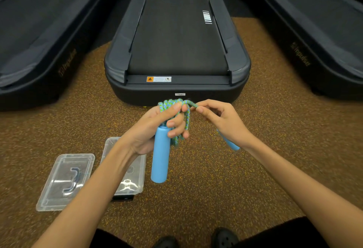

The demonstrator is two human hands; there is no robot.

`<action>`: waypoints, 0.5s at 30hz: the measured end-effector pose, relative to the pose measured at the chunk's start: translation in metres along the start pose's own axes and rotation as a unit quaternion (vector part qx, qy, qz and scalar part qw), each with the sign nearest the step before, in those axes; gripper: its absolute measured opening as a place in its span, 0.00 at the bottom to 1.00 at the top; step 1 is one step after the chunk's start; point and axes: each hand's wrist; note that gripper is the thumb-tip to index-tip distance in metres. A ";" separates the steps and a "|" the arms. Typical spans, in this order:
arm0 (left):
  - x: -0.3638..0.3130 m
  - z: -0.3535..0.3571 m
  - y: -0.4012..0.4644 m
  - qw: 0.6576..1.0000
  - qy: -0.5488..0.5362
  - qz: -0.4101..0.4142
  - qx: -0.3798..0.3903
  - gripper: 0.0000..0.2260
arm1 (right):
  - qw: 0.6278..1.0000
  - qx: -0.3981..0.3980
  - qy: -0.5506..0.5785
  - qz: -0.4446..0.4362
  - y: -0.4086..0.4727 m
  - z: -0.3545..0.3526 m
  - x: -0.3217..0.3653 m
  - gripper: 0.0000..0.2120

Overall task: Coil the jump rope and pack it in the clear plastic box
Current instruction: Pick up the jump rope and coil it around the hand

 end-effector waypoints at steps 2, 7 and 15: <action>-0.001 0.000 0.000 1.000 -0.019 0.013 -0.012 0.08 | 1.000 0.010 -0.009 0.006 -0.001 0.003 -0.002 0.08; -0.005 -0.001 0.003 0.994 -0.030 0.054 -0.085 0.09 | 0.999 0.046 0.005 0.015 -0.007 0.017 0.001 0.10; -0.009 -0.003 0.007 0.977 -0.101 0.117 -0.145 0.12 | 0.990 0.131 -0.053 0.023 -0.019 0.029 0.007 0.09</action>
Point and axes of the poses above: each hand's wrist, its own y-axis towards the middle knuckle, its own z-axis out of the palm, x = y × z, and after that the axes turned 6 degrees about z, right-handed
